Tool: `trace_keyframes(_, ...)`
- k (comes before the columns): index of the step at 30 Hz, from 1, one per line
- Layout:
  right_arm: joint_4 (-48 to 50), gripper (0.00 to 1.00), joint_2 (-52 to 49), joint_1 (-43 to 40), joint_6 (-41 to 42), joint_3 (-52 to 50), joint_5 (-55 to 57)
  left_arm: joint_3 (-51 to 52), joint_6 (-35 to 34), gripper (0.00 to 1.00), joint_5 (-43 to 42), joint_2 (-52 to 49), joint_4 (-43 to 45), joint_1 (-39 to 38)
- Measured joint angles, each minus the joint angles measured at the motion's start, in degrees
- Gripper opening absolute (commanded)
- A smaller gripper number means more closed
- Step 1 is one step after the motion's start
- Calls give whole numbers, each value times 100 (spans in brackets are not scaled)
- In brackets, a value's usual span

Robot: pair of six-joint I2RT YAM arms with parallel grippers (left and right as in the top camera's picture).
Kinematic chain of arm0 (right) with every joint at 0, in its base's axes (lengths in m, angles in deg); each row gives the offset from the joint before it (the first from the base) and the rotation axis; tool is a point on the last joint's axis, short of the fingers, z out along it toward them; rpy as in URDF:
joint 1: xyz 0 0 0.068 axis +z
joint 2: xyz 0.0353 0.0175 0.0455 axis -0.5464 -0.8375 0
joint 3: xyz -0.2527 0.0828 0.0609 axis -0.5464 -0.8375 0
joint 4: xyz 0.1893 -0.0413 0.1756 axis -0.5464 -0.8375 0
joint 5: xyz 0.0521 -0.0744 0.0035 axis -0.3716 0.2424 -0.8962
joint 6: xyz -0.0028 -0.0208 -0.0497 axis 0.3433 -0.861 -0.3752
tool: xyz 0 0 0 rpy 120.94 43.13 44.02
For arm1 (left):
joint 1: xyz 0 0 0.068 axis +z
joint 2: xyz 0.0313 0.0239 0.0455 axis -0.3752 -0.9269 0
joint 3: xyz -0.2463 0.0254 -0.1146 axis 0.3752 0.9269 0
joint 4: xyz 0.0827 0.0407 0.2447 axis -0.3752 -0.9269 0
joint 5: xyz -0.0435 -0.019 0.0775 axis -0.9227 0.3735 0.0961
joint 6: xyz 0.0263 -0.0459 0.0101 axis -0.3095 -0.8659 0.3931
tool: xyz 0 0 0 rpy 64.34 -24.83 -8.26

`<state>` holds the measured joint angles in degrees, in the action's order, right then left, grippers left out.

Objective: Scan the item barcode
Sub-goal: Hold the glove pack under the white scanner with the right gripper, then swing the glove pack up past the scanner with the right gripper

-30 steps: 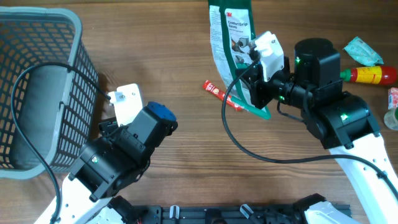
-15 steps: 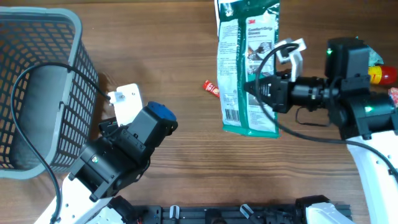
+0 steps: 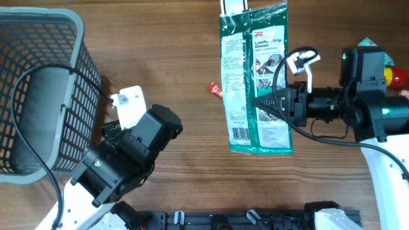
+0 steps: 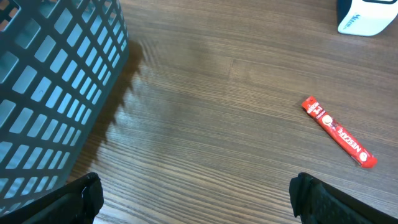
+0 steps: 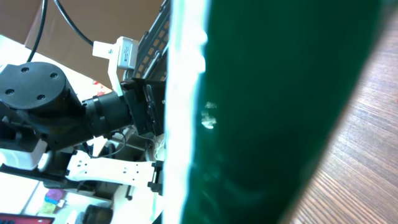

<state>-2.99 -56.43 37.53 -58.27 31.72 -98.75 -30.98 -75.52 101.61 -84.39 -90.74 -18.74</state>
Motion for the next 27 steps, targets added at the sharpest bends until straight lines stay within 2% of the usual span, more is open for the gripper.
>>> trace_keyframes(3, 59, 4, 0, 0, -212, 0, 334, 0, 0, 100, 0, 0, 0, 0)
trace_keyframes(8, 474, 4, -35, 17, -1305, 0, 1344, 0, 0, 100, 0, 0, 0, 0)
trace_keyframes(14, 2159, 5, -605, 33, -1971, 17, 2251, 0, -2, 100, 2, 0, 0, 0)
trace_keyframes(23, 4656, 4, -2391, 101, -2111, 9, 2859, 0, -2, 100, -2, 0, -2, 0)
trace_keyframes(24, 5364, 4, -2756, 157, -2083, 20, 3147, 0, -2, 100, 2, -2, 0, 0)
trace_keyframes(27, 6583, 4, -3285, 326, -2035, 11, 3751, 0, -2, 100, 2, -4, -7, -4)
